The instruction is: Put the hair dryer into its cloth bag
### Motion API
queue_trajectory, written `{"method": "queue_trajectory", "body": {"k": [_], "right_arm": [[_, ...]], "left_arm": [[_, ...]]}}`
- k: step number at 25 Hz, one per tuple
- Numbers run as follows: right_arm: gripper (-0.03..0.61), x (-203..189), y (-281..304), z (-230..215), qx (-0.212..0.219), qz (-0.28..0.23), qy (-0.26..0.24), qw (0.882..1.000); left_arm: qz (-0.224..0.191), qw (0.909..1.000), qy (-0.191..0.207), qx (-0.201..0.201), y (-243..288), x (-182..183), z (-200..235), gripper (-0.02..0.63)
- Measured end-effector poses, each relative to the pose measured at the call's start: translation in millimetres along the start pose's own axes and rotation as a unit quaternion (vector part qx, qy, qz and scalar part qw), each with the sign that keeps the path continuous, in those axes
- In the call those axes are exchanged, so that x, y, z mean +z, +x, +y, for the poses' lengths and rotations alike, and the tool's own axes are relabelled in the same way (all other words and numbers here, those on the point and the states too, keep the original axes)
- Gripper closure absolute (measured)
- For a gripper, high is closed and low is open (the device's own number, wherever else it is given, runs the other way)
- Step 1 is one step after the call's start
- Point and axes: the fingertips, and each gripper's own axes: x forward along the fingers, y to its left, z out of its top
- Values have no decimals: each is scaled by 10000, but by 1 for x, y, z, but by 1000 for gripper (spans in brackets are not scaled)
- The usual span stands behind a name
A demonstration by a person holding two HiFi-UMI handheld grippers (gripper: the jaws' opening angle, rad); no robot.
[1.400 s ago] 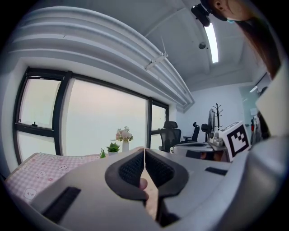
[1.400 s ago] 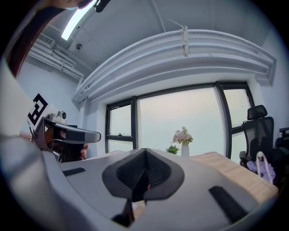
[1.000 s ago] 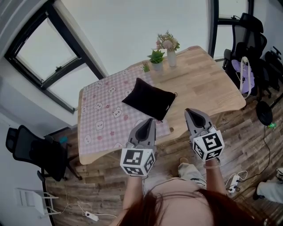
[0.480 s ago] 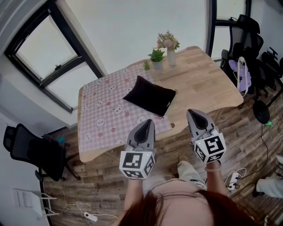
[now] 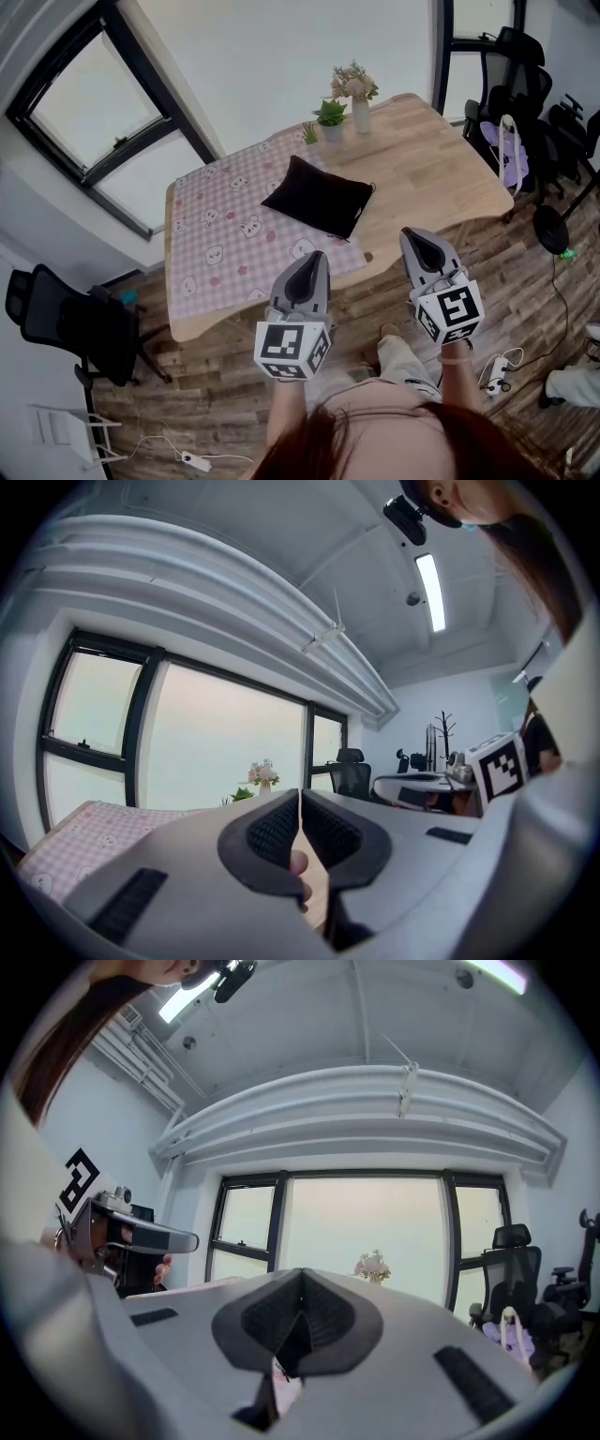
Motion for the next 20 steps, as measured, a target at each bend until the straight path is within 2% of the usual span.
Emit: {"method": "queue_trajectory", "body": {"k": [11, 20], "right_arm": [[578, 5, -6, 14, 15, -95, 14, 10000], [578, 8, 0, 4, 118, -134, -5, 9998]], "left_arm": [[-28, 10000, 16, -6, -14, -5, 5, 597], [-49, 10000, 65, 36, -2, -2, -1, 598]]}}
